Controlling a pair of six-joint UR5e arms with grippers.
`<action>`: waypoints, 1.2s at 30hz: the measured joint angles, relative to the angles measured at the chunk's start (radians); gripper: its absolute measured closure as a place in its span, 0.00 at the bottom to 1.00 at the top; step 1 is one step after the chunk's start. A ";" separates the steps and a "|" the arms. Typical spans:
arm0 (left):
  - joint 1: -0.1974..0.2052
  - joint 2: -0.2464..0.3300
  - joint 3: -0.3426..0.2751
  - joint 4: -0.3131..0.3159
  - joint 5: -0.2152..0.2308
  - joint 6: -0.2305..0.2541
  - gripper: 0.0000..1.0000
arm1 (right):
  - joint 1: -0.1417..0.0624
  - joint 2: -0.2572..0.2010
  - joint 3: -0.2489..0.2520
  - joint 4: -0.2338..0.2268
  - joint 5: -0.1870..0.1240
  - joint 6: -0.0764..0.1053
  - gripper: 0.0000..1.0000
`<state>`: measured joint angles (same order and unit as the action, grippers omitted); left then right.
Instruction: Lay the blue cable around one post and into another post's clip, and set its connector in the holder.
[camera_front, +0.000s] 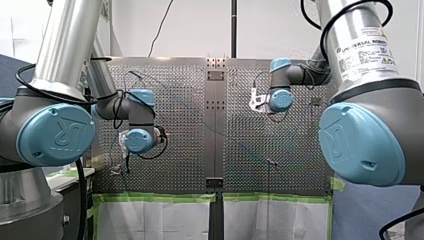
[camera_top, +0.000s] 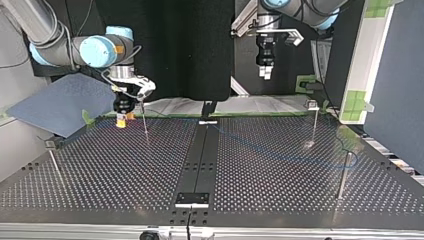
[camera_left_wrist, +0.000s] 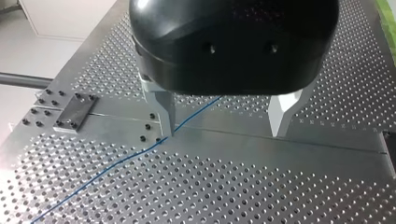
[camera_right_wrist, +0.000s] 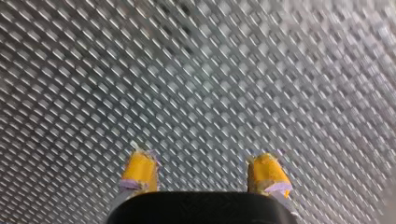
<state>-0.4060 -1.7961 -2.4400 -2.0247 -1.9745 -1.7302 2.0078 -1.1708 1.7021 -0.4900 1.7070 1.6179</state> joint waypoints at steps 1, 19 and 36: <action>0.001 0.000 0.001 -0.004 -0.002 0.000 0.00 | 0.007 0.006 0.000 -0.001 0.001 -0.001 0.01; 0.003 0.000 0.001 -0.033 -0.016 0.001 0.00 | 0.161 0.036 0.000 -0.011 0.057 -0.008 0.01; 0.009 0.000 0.002 -0.040 -0.039 0.000 0.00 | 0.248 0.060 0.004 0.011 0.076 -0.012 0.01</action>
<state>-0.3970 -1.7961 -2.4382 -2.0647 -2.0132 -1.7302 2.2561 -1.1108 1.7059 -0.4786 1.7831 1.6062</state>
